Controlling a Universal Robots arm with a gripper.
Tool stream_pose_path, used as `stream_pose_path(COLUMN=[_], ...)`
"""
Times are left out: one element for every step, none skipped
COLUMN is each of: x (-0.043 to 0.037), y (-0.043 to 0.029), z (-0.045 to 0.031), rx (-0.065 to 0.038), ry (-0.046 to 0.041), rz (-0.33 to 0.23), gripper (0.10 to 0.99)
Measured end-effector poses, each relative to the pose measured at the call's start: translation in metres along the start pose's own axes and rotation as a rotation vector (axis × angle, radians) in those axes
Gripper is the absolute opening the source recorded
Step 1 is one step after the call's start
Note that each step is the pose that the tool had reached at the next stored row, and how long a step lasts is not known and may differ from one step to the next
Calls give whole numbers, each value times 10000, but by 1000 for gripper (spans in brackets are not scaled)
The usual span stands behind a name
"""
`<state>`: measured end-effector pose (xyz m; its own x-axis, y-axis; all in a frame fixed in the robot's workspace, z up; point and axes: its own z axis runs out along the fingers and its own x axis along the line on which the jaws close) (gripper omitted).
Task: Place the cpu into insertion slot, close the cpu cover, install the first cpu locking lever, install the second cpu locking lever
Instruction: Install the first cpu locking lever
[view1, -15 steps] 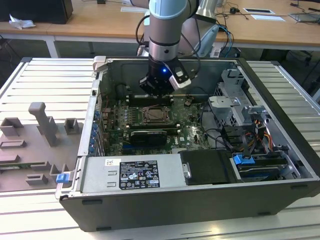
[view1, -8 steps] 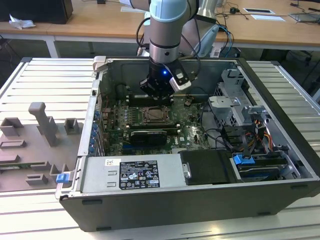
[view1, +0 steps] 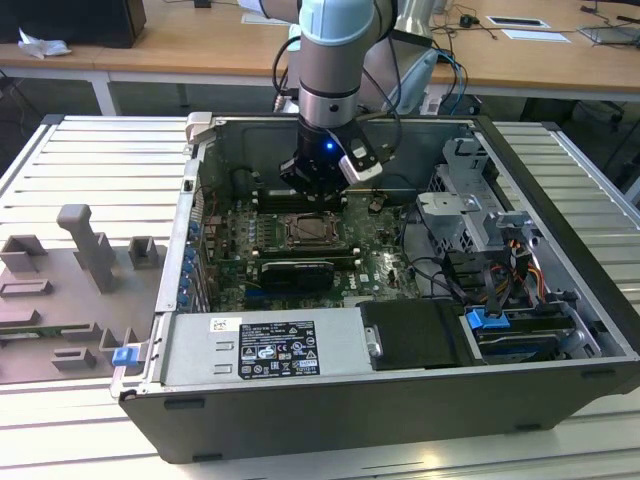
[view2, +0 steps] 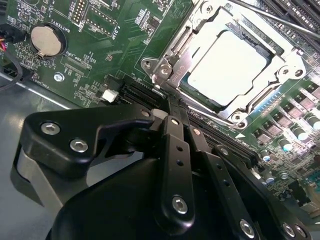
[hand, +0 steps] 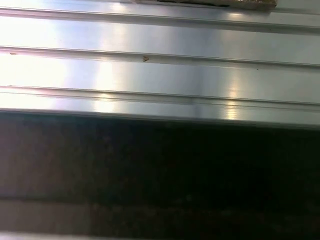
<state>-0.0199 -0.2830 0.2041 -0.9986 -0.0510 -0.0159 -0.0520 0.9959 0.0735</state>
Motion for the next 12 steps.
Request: stream_pose_path(x=[0,0,-1,-1,-2,-3,-4,-5,-5,-5,-5,-5], y=[1,1,2,2,2,2,2,2,2,2,1,1], z=[-7,-15,-21,-25,-26,-26,-26,-26,-25,-22,-20,-15], rx=[-2,-1,-1,-2,-3,-4,-2,24,59,103,144,198], ry=[0,1,1,1,0,-1,-1,1,3,6,9,12], rz=[0,1,1,1,0,-1,0,0,0,-1,-2,-3], gripper=[106,106,106,106,106,106,106,106,106,106,106,106])
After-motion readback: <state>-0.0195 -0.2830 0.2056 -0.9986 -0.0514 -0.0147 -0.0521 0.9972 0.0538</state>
